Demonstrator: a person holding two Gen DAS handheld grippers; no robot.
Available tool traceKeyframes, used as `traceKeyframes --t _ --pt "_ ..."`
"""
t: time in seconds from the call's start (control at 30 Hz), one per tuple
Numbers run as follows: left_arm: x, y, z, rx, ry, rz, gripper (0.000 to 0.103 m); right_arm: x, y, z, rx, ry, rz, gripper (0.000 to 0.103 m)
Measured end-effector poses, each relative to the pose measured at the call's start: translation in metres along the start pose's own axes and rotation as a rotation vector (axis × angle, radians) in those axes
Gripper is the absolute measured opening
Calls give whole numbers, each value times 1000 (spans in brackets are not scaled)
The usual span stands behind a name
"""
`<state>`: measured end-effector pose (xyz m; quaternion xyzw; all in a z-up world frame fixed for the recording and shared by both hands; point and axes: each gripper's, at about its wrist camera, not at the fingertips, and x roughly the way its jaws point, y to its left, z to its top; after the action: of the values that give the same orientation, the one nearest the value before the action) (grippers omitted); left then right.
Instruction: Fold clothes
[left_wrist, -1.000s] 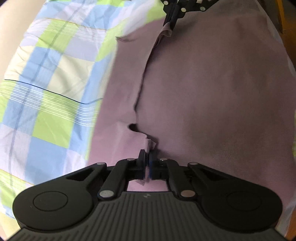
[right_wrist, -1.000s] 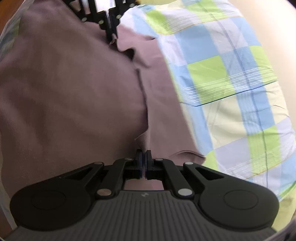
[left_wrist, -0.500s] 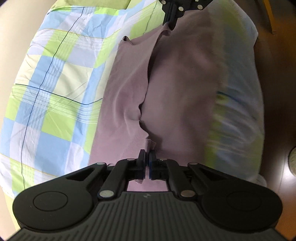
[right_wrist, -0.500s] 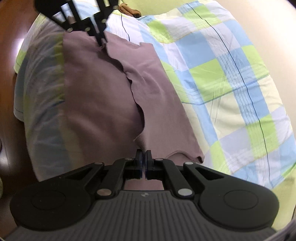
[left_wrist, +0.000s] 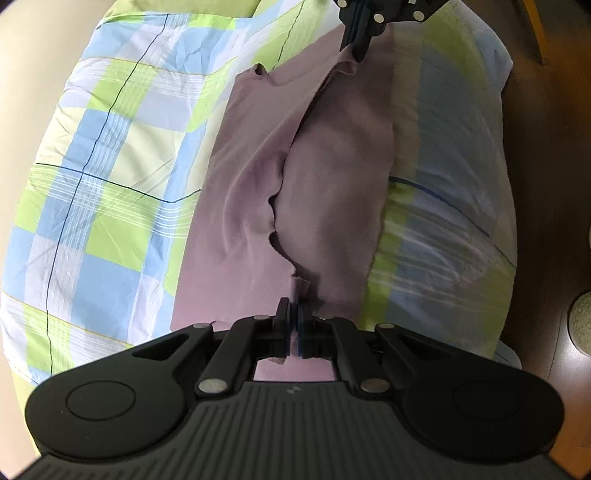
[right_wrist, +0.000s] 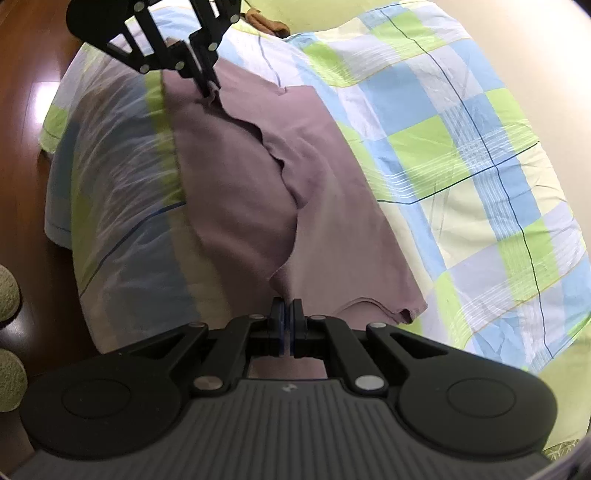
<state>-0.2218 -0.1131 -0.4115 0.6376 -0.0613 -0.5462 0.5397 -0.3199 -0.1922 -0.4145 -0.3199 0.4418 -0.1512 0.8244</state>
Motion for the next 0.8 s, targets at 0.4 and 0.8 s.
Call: traceKeyframes --t 0.4,0.8 --pt "1 -6 5 -15 0 -35 2 3 16 -6 -70 40 32 12" --pt "-19 -15 -6 40 -2 -22 16 -3 7 -5 -63 43 41 12"
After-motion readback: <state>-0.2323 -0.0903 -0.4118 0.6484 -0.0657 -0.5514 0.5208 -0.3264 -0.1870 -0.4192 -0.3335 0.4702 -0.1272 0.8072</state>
